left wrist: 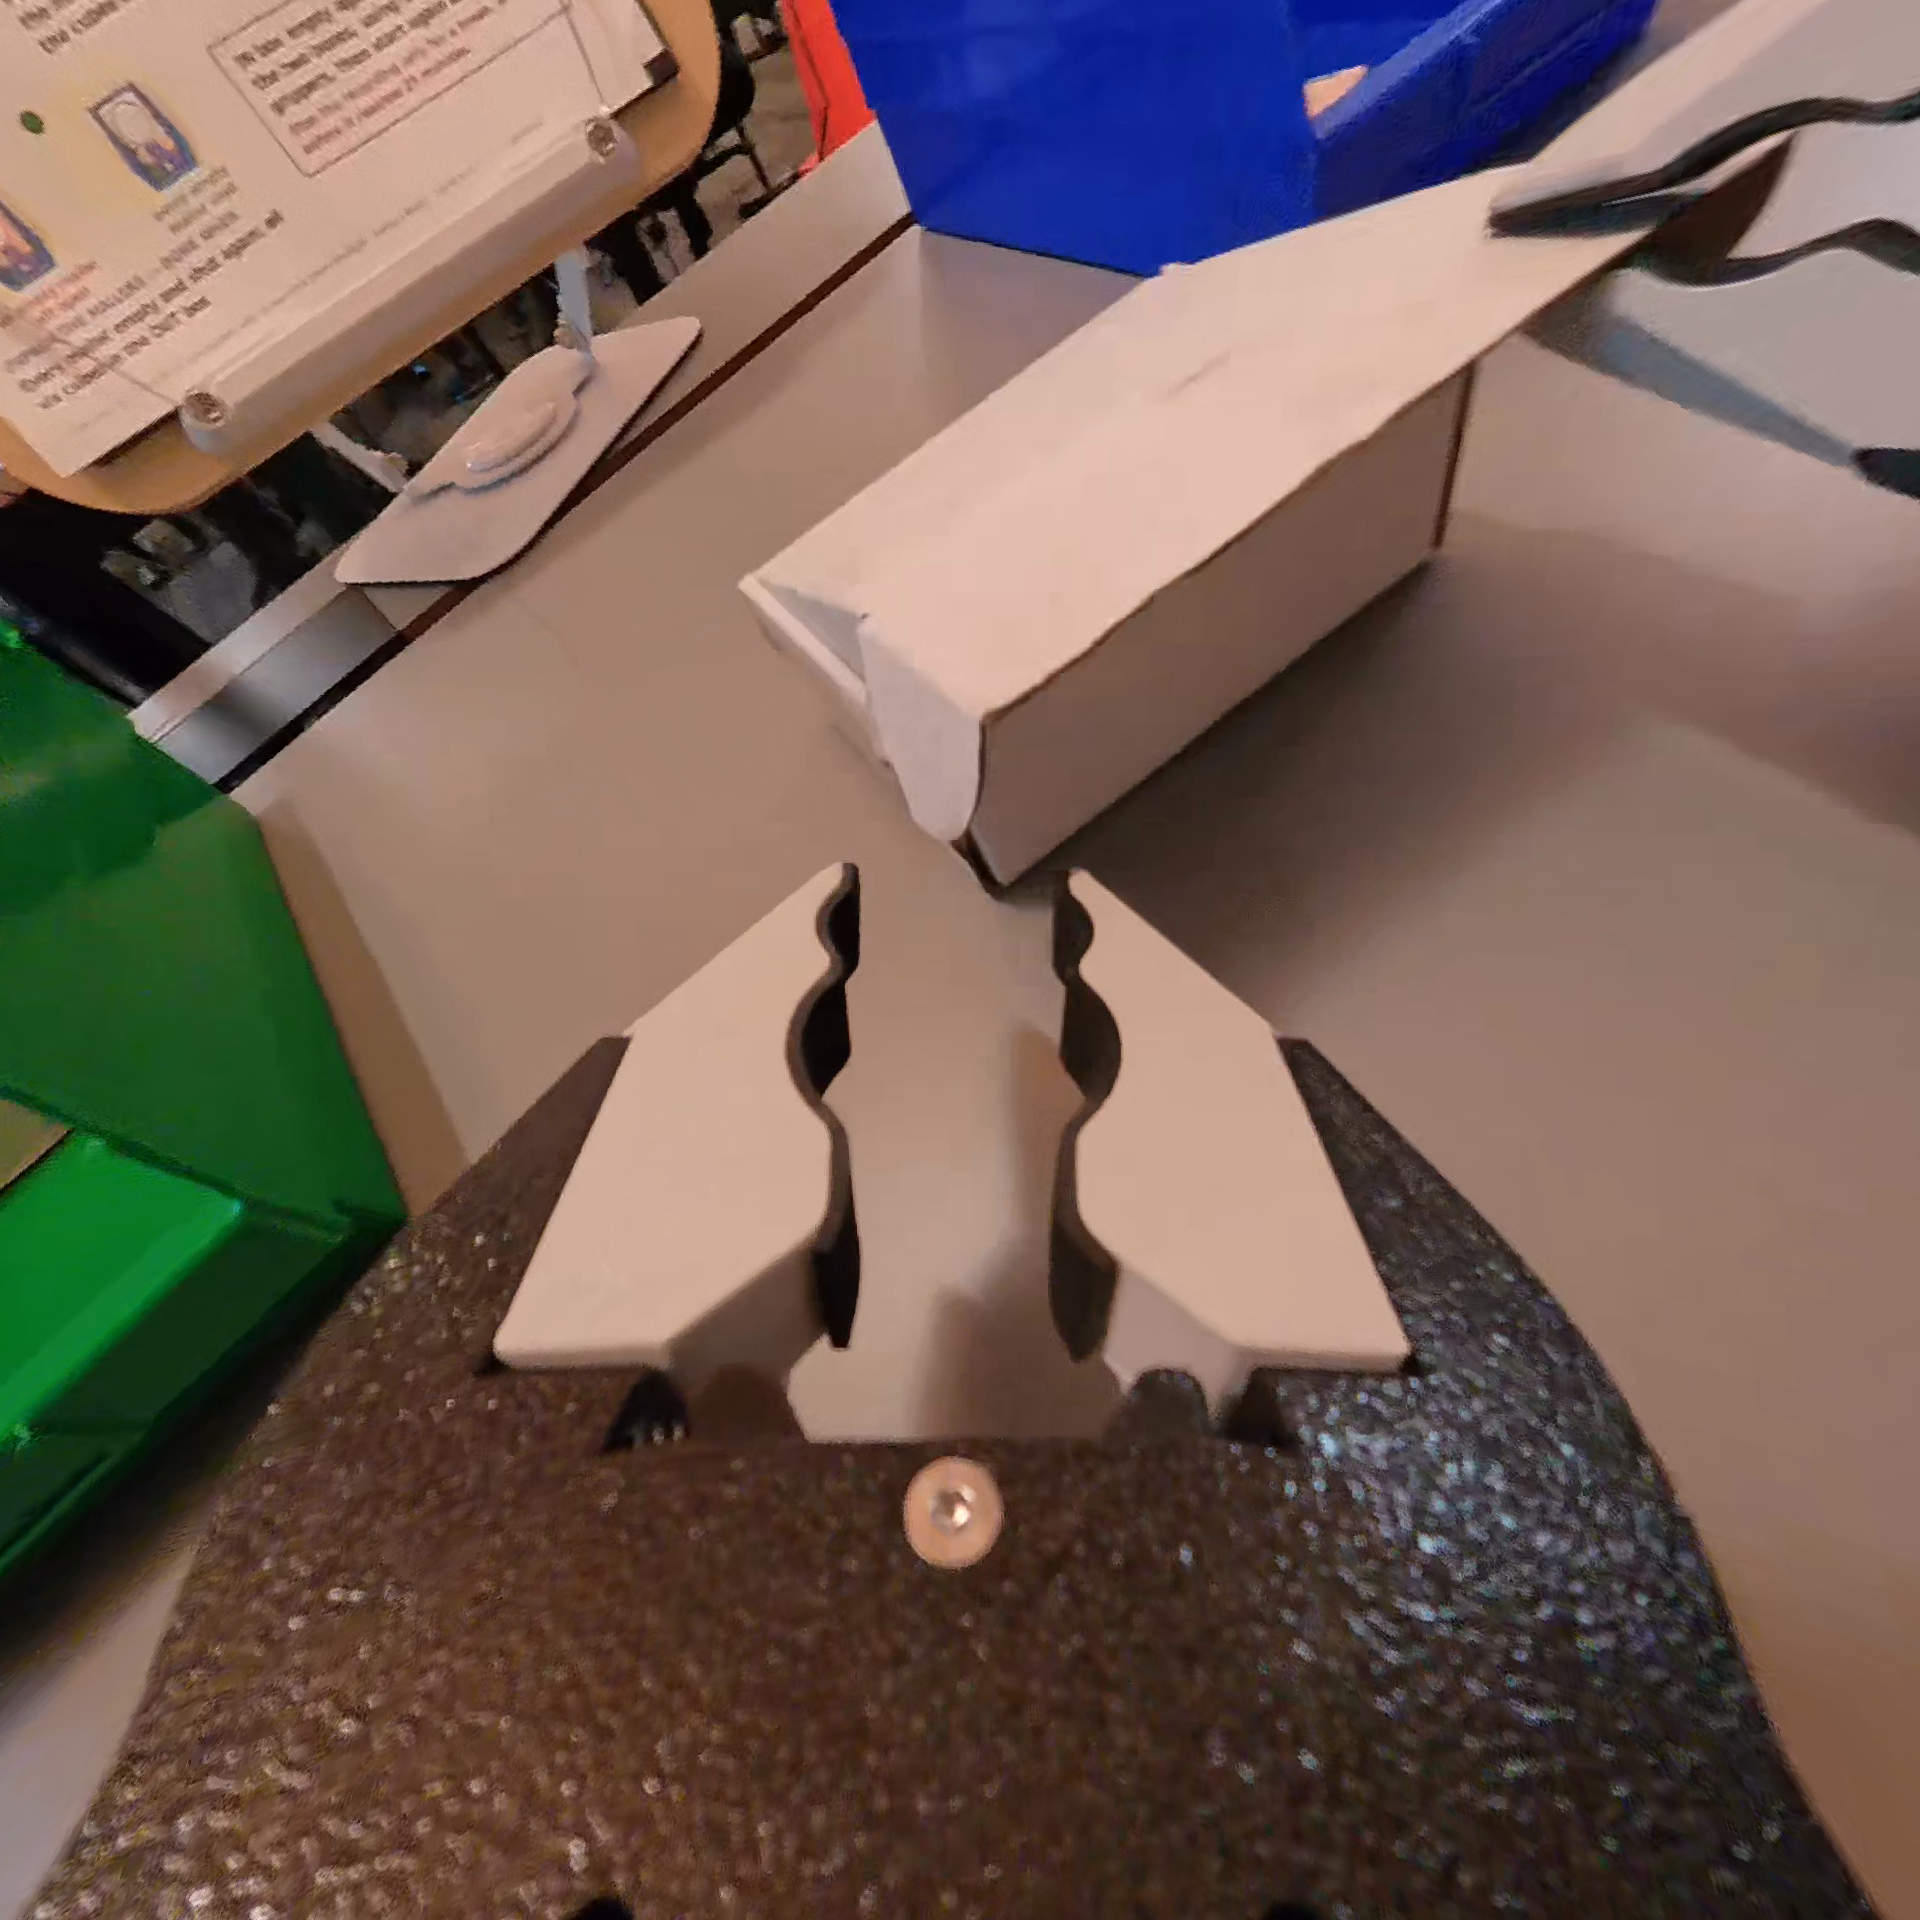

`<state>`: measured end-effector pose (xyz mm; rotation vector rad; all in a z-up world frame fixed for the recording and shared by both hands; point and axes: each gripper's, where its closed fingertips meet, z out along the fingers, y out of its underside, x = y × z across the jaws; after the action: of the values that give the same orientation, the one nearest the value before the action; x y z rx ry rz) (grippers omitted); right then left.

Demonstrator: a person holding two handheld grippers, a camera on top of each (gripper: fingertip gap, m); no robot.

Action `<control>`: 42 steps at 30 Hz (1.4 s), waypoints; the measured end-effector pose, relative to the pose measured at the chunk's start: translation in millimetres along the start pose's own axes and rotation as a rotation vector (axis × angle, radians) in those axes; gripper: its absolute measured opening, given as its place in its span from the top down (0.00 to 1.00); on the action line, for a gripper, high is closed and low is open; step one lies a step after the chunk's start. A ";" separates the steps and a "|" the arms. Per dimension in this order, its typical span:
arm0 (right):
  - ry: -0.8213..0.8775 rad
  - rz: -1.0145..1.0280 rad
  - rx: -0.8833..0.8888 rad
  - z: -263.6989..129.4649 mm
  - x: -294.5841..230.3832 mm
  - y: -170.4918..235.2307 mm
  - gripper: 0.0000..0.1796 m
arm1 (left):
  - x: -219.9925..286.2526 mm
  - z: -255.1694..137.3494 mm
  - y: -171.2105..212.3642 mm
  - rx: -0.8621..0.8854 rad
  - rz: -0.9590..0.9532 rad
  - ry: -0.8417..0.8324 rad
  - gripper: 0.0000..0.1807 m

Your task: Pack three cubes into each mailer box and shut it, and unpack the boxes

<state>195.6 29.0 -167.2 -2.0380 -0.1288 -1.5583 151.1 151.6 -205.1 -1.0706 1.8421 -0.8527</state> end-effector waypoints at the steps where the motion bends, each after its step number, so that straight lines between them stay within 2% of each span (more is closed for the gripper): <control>1: -0.006 0.011 -0.001 0.1 -2.0 2.2 0.98 | 2.4 0.0 0.2 -0.002 0.008 0.009 0.81; 6: -0.080 0.016 0.002 2.4 -19.0 7.5 0.98 | 3.7 13.2 6.2 -0.048 0.047 -0.012 0.82; 7: -0.094 0.018 -0.002 3.2 -22.0 9.2 0.98 | 3.4 15.4 5.8 -0.046 0.050 -0.017 0.84; 9: -0.099 0.046 0.008 4.5 -22.8 9.8 0.97 | 7.3 18.9 6.5 -0.053 0.066 0.004 0.95; 20: -0.168 0.195 0.054 13.7 -30.1 8.0 0.94 | 13.3 33.8 15.2 -0.127 -0.003 0.146 0.96; 24: -0.126 0.073 -0.005 19.2 -31.8 9.0 0.95 | 14.5 34.9 15.3 -0.134 -0.006 0.229 0.93; 30: -0.083 -0.080 -0.040 23.5 -37.8 15.6 0.94 | 34.2 18.1 11.9 -0.115 -0.167 0.542 0.69; 42: -0.107 -0.130 -0.012 23.9 -34.2 15.5 0.95 | 0.3 12.1 -8.1 -0.067 -0.337 0.468 0.69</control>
<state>211.5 36.5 -208.0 -2.1601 -0.2985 -1.5289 164.6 146.2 -203.5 -1.3303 2.1109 -1.3380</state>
